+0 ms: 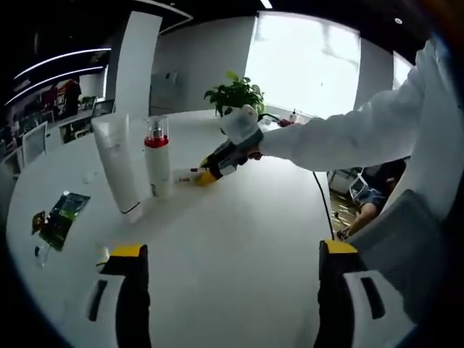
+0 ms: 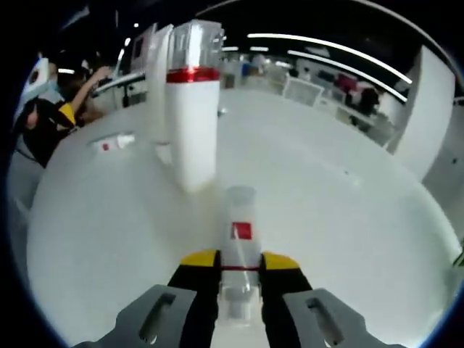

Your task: Arrange the skincare products in the storage area until every visible bottle or jar stands upright without overlapping.

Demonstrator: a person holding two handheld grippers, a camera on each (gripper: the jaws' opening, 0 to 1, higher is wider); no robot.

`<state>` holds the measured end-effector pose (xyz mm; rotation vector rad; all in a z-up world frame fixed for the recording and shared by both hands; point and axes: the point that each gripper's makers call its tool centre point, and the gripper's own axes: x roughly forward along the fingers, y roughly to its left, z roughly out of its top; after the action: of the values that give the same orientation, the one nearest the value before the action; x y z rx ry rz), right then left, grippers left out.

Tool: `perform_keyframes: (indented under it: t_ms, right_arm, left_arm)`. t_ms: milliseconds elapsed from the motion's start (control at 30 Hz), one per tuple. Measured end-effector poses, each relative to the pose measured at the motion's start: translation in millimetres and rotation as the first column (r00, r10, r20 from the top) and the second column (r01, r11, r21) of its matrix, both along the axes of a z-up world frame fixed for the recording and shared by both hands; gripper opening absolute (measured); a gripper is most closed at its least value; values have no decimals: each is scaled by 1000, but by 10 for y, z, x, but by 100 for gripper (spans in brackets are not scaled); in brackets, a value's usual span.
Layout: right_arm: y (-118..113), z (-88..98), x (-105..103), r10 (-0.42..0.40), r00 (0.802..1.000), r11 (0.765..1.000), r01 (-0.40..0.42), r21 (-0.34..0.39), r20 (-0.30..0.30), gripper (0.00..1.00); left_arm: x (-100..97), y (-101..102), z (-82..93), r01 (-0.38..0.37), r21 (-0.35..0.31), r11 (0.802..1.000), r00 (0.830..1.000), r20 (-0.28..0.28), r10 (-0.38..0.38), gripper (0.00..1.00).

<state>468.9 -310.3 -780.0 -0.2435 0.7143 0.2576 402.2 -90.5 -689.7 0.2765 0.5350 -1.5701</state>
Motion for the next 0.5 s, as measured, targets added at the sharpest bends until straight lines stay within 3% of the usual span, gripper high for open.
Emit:
perform_keyframes:
  t_ms: [500]
  right_arm:
    - [140, 15, -168, 50, 999, 999, -50, -5, -17, 16]
  left_arm:
    - [-53, 16, -161, 28, 52, 998, 1000, 7, -28, 88]
